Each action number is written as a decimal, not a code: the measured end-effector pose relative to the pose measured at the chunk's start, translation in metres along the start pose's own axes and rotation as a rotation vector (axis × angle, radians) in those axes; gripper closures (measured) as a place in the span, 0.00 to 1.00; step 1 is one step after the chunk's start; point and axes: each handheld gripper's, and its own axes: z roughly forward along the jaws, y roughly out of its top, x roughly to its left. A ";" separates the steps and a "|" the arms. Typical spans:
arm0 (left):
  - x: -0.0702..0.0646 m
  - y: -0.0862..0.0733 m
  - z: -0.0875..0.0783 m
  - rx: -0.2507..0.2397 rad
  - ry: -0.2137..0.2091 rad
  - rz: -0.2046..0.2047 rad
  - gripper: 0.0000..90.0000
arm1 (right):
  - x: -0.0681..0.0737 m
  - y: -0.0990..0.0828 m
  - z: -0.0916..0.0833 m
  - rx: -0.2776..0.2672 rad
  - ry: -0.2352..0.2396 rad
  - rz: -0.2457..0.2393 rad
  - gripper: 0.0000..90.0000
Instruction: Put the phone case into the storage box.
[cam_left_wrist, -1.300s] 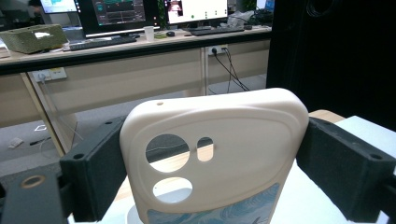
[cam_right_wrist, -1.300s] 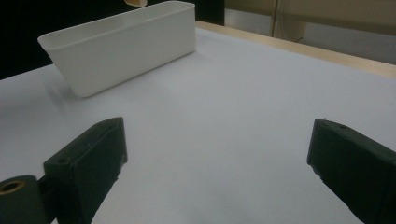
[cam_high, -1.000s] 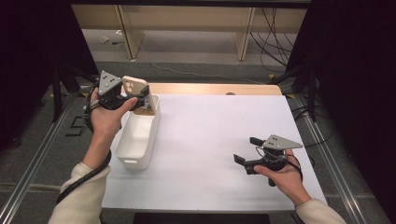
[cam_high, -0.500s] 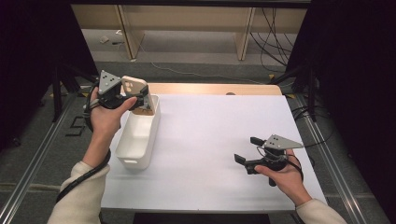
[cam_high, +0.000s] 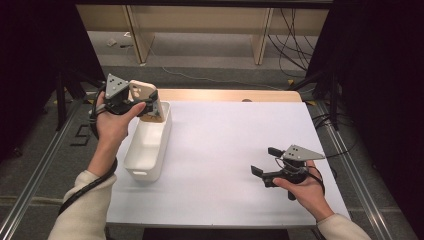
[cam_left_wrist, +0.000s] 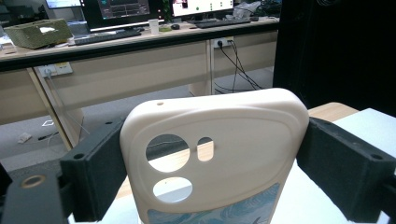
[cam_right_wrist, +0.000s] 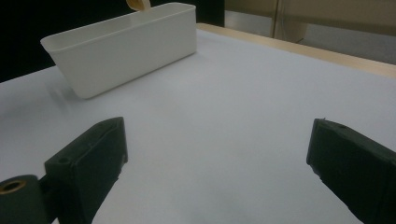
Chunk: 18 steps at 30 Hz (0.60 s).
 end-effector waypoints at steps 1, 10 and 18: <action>0.000 0.000 0.000 0.000 0.001 -0.001 0.12 | 0.000 0.000 0.000 -0.001 -0.001 0.000 0.07; 0.004 -0.003 0.004 0.013 0.006 -0.003 0.12 | 0.000 0.001 -0.001 -0.007 -0.002 0.000 0.07; 0.007 -0.004 0.008 0.023 0.010 -0.002 0.12 | 0.000 0.000 -0.001 -0.005 -0.002 0.000 0.07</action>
